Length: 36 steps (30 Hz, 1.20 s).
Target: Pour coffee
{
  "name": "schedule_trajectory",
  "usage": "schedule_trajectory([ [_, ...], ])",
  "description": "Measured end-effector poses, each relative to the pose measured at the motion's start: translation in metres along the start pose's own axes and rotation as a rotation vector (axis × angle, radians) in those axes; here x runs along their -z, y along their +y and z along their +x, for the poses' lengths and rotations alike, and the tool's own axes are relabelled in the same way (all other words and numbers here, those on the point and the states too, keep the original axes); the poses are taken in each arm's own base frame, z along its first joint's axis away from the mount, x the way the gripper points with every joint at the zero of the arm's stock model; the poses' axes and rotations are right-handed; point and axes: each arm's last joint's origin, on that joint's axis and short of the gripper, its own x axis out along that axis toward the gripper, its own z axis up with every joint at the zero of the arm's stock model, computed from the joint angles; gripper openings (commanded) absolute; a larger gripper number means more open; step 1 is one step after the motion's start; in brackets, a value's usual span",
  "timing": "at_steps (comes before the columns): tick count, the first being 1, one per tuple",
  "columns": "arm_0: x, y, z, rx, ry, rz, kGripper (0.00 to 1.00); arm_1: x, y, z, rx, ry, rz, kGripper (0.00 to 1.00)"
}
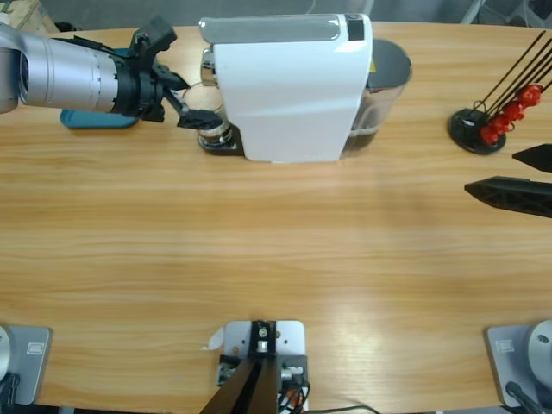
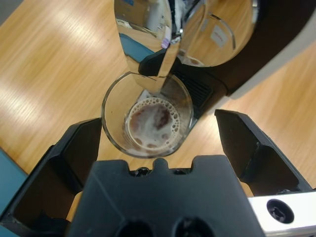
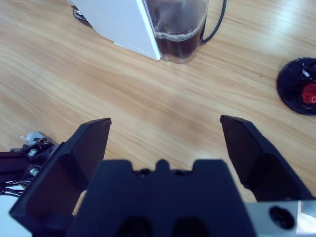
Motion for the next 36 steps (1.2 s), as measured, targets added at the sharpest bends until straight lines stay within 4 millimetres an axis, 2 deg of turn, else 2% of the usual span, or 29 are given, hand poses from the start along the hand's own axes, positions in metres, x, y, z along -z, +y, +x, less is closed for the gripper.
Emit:
schedule_trajectory([
  [13, 0.001, 0.018, 0.017, 0.057, -0.064, -0.053, 0.973, -0.001, 0.0, 0.003, 0.001, 0.012, 0.001, 1.0],
  [25, 0.02, 0.012, 0.014, 0.08, -0.024, -0.067, 0.966, -0.003, 0.0, 0.006, 0.002, 0.015, 0.001, 1.0],
  [33, 0.018, 0.014, 0.014, 0.069, -0.048, -0.063, 0.729, -0.003, 0.0, 0.006, 0.002, 0.014, 0.001, 1.0],
  [36, 0.017, 0.016, 0.013, 0.063, -0.056, -0.063, 0.683, -0.003, 0.001, 0.006, 0.002, 0.015, 0.001, 1.0],
])
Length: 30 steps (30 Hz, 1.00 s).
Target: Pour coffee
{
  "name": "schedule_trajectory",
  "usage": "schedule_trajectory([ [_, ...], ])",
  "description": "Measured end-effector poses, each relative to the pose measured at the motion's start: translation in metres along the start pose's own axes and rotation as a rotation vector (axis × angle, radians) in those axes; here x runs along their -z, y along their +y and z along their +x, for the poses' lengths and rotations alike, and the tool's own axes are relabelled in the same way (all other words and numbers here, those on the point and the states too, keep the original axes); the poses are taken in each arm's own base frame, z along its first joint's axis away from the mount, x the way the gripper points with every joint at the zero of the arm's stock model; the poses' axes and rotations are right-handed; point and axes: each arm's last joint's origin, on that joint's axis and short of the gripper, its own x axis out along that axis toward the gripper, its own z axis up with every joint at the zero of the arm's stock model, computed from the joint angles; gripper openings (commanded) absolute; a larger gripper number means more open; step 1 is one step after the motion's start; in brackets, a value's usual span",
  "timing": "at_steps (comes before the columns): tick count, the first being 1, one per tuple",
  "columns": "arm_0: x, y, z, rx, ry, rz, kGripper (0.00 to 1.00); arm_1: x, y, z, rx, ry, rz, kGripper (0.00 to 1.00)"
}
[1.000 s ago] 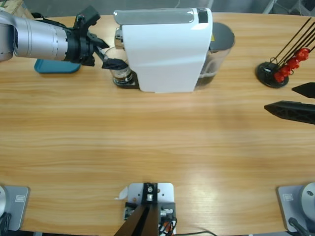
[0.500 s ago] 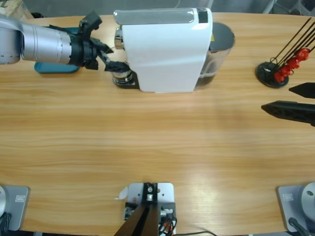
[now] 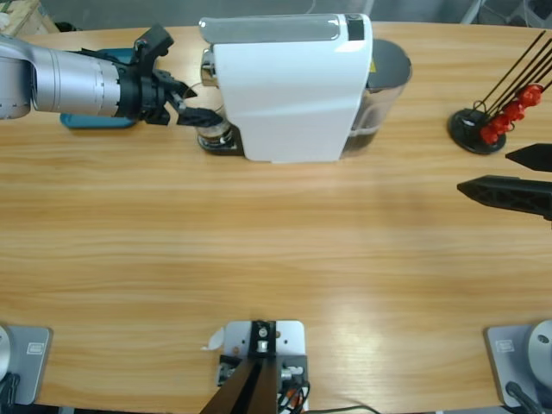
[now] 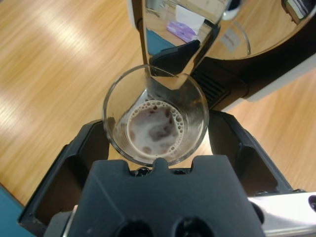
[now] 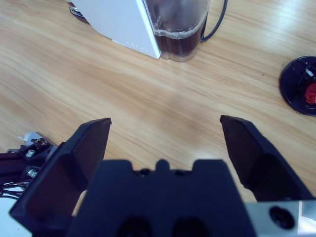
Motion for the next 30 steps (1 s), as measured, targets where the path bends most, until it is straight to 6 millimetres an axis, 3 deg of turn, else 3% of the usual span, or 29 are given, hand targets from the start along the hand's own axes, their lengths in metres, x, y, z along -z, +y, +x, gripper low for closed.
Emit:
schedule_trajectory([
  [15, 0.001, 0.004, -0.001, 0.046, -0.019, 0.014, 0.604, 0.0, 0.0, 0.001, 0.0, 0.002, 0.0, 1.0],
  [16, 0.001, 0.004, -0.001, 0.049, -0.019, 0.013, 0.586, 0.0, 0.0, 0.001, 0.0, 0.002, 0.0, 1.0],
  [18, 0.001, 0.005, -0.001, 0.05, -0.02, 0.013, 0.45, 0.0, 0.0, 0.001, 0.0, 0.002, 0.0, 1.0],
  [28, 0.005, 0.012, -0.005, 0.048, -0.023, 0.036, 0.384, 0.0, 0.0, 0.001, 0.0, 0.002, 0.0, 1.0],
  [29, 0.006, 0.012, -0.005, 0.048, -0.022, 0.036, 0.359, 0.0, 0.0, 0.001, 0.0, 0.002, 0.0, 1.0],
  [30, 0.007, 0.012, -0.006, 0.048, -0.02, 0.037, 0.261, 0.0, 0.0, 0.001, 0.0, 0.002, 0.0, 1.0],
])
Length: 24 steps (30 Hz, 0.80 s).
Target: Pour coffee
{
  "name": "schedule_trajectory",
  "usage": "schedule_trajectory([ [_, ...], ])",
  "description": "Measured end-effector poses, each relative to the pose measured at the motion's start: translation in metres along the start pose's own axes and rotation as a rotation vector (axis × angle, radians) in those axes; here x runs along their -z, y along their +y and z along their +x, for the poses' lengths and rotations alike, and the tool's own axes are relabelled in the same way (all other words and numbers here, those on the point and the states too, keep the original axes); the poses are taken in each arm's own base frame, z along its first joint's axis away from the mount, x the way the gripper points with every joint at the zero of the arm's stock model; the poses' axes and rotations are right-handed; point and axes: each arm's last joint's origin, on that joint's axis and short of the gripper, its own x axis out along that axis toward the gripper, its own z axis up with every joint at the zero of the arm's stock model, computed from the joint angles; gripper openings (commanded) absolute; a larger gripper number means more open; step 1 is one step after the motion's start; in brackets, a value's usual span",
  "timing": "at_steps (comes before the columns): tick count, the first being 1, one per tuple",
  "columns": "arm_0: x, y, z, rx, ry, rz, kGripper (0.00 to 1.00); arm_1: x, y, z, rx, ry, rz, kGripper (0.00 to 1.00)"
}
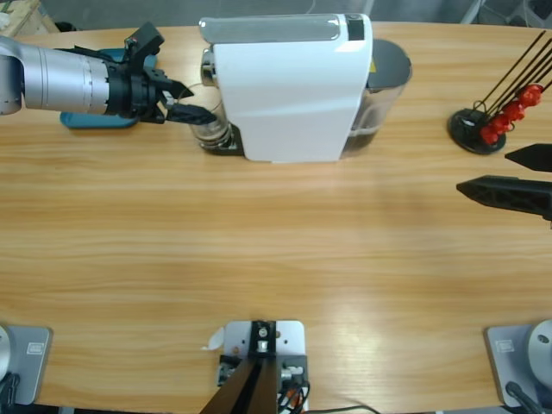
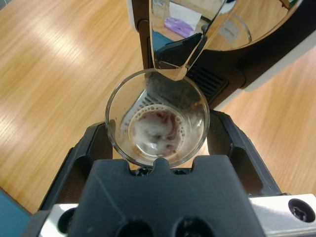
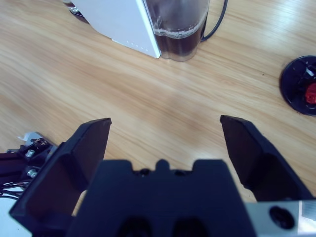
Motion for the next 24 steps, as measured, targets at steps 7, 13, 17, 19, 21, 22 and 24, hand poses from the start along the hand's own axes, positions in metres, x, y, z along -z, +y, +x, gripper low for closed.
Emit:
schedule_trajectory([
  [7, 0.004, 0.003, -0.021, -0.036, -0.018, -0.013, 0.0, 0.0, 0.0, 0.0, 0.0, 0.0, 0.0, 1.0],
  [13, 0.002, 0.006, -0.036, -0.073, -0.045, -0.015, 0.0, 0.0, 0.0, 0.0, 0.0, 0.0, 0.0, 1.0],
  [17, 0.004, 0.014, -0.043, -0.16, -0.034, -0.033, 0.0, 0.0, 0.0, 0.0, 0.0, 0.0, 0.0, 1.0],
  [19, 0.007, 0.026, -0.05, -0.229, -0.031, -0.094, 0.0, 0.0, 0.0, 0.0, 0.0, 0.0, 0.0, 1.0],
  [21, 0.012, 0.041, -0.06, -0.308, -0.03, -0.178, 0.0, 0.0, 0.0, 0.0, 0.0, 0.0, 0.0, 1.0],
  [22, 0.015, 0.048, -0.064, -0.346, -0.031, -0.221, 0.0, 0.0, 0.0, 0.0, 0.0, 0.0, 0.0, 1.0],
  [24, 0.019, 0.061, -0.071, -0.421, -0.034, -0.299, 0.0, 0.0, 0.0, 0.0, 0.0, 0.0, 0.0, 1.0],
])
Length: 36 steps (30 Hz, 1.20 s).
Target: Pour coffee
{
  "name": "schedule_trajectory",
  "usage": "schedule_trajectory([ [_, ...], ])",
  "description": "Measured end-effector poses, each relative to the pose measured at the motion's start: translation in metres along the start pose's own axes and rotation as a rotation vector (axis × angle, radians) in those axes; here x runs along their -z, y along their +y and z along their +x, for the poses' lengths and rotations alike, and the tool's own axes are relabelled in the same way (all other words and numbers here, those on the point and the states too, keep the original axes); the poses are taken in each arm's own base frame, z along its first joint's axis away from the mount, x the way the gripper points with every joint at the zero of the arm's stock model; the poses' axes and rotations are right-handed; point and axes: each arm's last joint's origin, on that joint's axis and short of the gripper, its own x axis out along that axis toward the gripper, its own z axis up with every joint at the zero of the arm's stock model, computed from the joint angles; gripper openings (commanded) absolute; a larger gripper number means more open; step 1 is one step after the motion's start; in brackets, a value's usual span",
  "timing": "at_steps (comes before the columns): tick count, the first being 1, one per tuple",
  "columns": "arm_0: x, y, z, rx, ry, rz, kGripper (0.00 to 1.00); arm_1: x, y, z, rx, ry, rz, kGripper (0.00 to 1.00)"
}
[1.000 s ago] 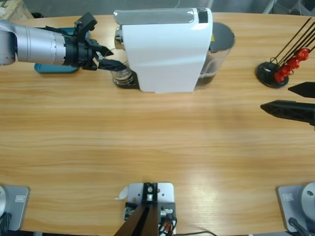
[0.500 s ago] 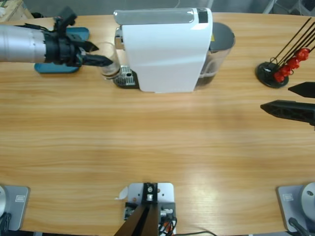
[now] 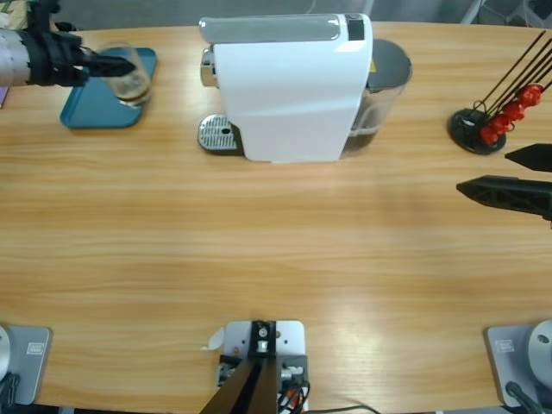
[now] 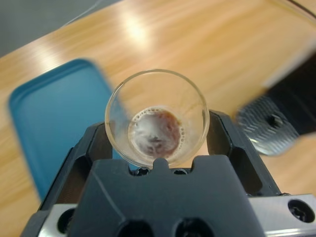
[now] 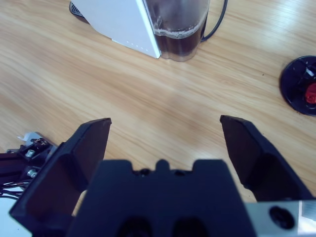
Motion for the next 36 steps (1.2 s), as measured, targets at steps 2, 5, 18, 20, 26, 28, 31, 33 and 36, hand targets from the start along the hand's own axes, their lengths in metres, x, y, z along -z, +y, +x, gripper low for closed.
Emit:
schedule_trajectory([
  [2, -0.001, 0.013, -0.002, -0.074, -0.002, -0.075, 0.0, 0.0, 0.0, 0.0, 0.0, 0.0, 0.0, 1.0],
  [5, -0.005, 0.025, -0.003, -0.15, -0.017, -0.156, 0.0, 0.0, 0.0, 0.0, 0.0, 0.0, 0.0, 1.0],
  [18, -0.013, 0.049, 0.038, -0.24, 0.015, -0.236, 0.0, 0.0, 0.0, 0.0, -0.001, 0.001, 0.0, 1.0],
  [20, -0.012, 0.05, 0.041, -0.241, 0.022, -0.237, 0.0, 0.0, 0.0, 0.001, -0.001, 0.002, 0.0, 1.0],
  [26, -0.004, 0.056, 0.049, -0.249, 0.05, -0.248, 0.0, 0.0, 0.0, 0.001, -0.001, 0.004, 0.0, 1.0],
  [28, -0.003, 0.056, 0.05, -0.249, 0.055, -0.249, 0.0, 0.0, 0.0, 0.001, -0.001, 0.004, 0.0, 1.0],
  [31, -0.002, 0.056, 0.051, -0.248, 0.061, -0.25, 0.0, 0.0, 0.0, 0.001, -0.002, 0.004, 0.0, 1.0],
  [33, 0.0, 0.056, 0.051, -0.248, 0.064, -0.251, 0.0, 0.0, 0.0, 0.001, -0.002, 0.004, 0.0, 1.0],
  [36, 0.002, 0.056, 0.051, -0.249, 0.071, -0.252, 0.0, 0.0, 0.0, 0.001, -0.002, 0.004, 0.0, 1.0],
])
